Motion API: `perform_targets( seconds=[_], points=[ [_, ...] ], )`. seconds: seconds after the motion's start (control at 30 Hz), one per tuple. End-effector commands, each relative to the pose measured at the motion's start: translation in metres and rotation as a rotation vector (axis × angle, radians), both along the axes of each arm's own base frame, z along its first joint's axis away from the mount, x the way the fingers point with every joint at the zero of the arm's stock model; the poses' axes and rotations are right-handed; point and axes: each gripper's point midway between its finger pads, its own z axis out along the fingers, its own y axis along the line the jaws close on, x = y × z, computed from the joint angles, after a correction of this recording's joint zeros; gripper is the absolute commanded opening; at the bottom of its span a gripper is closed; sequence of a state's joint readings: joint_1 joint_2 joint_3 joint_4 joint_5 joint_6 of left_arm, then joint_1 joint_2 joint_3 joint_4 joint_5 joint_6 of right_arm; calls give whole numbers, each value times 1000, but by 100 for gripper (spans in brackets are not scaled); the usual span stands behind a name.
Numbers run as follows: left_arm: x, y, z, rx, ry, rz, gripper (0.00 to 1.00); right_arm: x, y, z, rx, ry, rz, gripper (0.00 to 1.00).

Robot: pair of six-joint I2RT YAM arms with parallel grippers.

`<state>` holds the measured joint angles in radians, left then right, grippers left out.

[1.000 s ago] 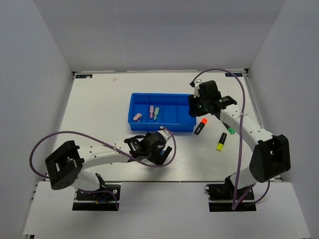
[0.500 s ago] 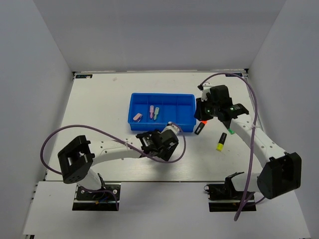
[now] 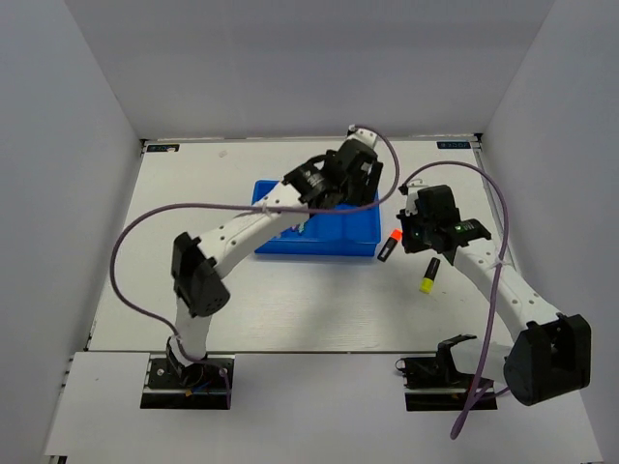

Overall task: Sort the stationery into containers
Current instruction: Place the stationery in the storage box.

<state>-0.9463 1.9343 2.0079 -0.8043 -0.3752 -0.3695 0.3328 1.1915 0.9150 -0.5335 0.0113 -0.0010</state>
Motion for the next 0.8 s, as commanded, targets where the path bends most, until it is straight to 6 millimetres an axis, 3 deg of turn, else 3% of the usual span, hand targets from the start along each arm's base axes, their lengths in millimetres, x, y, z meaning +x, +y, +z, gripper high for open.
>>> perform_targets(
  seconds=[0.0, 0.07, 0.13, 0.27, 0.4, 0.53, 0.67, 0.77],
  points=[
    [34, 20, -21, 95, 63, 12, 7, 0, -22, 4, -39, -36, -68, 0],
    [41, 20, -31, 92, 95, -19, 9, 0, -26, 6, -32, -49, -82, 0],
    [59, 33, -46, 93, 118, 19, 9, 1, -31, 6, -20, -42, -98, 0],
    [67, 48, -73, 85, 188, 57, 9, 1, -33, 4, -1, -29, -103, 0],
    [63, 47, -95, 98, 230, 56, 12, 2, -37, 1, 4, -15, -116, 0],
    [59, 41, -116, 99, 273, 51, 21, 2, -42, -1, -1, -9, -132, 0],
    [54, 42, -123, 93, 289, 56, 26, 0, -38, -4, 33, 14, -117, 0],
    [53, 42, -122, 90, 286, 56, 32, -1, -38, -7, 40, 32, -114, 9]
  ],
)
